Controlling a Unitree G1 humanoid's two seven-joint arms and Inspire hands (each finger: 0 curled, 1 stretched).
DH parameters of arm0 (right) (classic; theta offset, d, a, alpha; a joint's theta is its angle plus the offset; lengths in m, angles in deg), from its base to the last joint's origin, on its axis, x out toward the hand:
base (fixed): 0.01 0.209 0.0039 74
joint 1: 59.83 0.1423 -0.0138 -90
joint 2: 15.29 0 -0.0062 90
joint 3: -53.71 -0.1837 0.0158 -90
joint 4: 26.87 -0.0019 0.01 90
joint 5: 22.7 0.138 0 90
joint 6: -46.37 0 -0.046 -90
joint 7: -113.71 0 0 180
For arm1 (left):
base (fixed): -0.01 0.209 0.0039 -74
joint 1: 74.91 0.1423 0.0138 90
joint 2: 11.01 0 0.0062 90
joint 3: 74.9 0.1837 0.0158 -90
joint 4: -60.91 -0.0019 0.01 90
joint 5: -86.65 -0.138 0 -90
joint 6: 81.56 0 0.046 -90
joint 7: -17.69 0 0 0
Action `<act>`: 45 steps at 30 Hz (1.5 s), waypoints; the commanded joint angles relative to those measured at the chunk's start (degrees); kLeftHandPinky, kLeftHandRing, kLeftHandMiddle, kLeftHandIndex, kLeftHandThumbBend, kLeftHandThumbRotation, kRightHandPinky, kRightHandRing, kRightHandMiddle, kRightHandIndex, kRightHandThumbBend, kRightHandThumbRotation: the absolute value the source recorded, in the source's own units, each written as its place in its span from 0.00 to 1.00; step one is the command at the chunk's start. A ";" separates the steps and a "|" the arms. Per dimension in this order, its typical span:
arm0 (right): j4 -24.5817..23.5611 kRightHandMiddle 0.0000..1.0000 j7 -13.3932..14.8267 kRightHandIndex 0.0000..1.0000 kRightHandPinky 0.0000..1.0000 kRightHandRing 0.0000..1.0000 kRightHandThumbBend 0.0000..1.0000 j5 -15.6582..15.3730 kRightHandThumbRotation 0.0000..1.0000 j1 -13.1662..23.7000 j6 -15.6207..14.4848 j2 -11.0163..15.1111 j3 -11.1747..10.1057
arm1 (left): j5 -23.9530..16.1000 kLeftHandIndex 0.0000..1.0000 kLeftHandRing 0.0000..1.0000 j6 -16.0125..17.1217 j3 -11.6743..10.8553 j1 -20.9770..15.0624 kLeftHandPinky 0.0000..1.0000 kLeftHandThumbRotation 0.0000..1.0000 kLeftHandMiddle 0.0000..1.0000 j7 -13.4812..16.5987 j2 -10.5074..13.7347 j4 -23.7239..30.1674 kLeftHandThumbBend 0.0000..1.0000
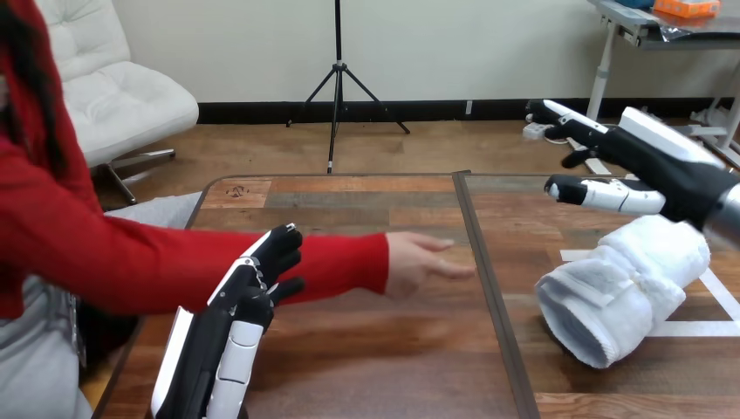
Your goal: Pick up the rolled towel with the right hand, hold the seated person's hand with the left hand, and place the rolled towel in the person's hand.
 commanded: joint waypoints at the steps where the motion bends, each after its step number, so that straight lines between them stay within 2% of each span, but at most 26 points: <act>1: 5.19 1.00 0.45 1.00 0.81 1.00 1.00 -4.40 0.94 11.98 2.51 4.97 3.01 | -0.65 0.85 0.88 2.76 -0.15 -3.31 0.82 0.98 0.88 0.46 -2.79 0.64 0.74; 3: 5.69 1.00 0.97 1.00 0.81 1.00 1.00 -5.48 0.92 12.55 2.70 5.39 3.65 | -0.59 0.85 0.88 2.87 -0.09 -3.34 0.82 0.98 0.88 0.41 -2.76 0.55 0.74; 7: 5.94 1.00 5.69 1.00 0.82 1.00 1.00 -11.04 0.92 13.52 4.18 7.46 5.96 | -0.38 0.85 0.89 3.08 0.08 -3.36 0.82 0.98 0.88 0.31 -2.80 0.37 0.74; 14: 8.21 1.00 10.87 1.00 0.84 1.00 1.00 -16.79 0.90 15.44 6.49 9.56 8.65 | -0.41 0.86 0.89 3.05 0.22 -3.15 0.83 0.98 0.89 0.32 -2.70 0.38 0.73; 18: 8.70 1.00 16.56 1.00 0.86 1.00 1.00 -23.34 0.91 16.77 7.11 11.28 12.24 | -0.32 0.86 0.89 2.65 0.24 -2.92 0.84 0.99 0.89 0.27 -2.49 0.62 0.73; 24: 10.22 1.00 22.08 1.00 0.93 1.00 1.00 -29.37 0.94 18.58 7.55 12.83 15.73 | -0.13 0.86 0.89 2.88 0.14 -2.96 0.85 0.99 0.89 0.11 -2.37 0.40 0.73; 32: 11.68 1.00 25.41 1.00 0.99 1.00 1.00 -35.04 0.91 20.84 6.70 14.21 19.97 | -0.21 0.86 0.89 2.94 0.06 -2.99 0.85 0.99 0.89 0.18 -2.36 0.39 0.73; 41: 12.06 1.00 29.52 1.00 1.00 1.00 1.00 -40.52 0.87 22.76 6.79 16.38 24.25 | -0.19 0.86 0.89 2.74 0.17 -2.89 0.85 0.98 0.88 0.31 -2.50 0.61 0.73; 45: 11.54 1.00 31.75 1.00 1.00 1.00 1.00 -44.23 0.86 23.87 7.03 17.68 26.97 | -0.45 0.86 0.89 2.77 0.18 -2.89 0.85 0.98 0.88 0.31 -2.42 0.46 0.73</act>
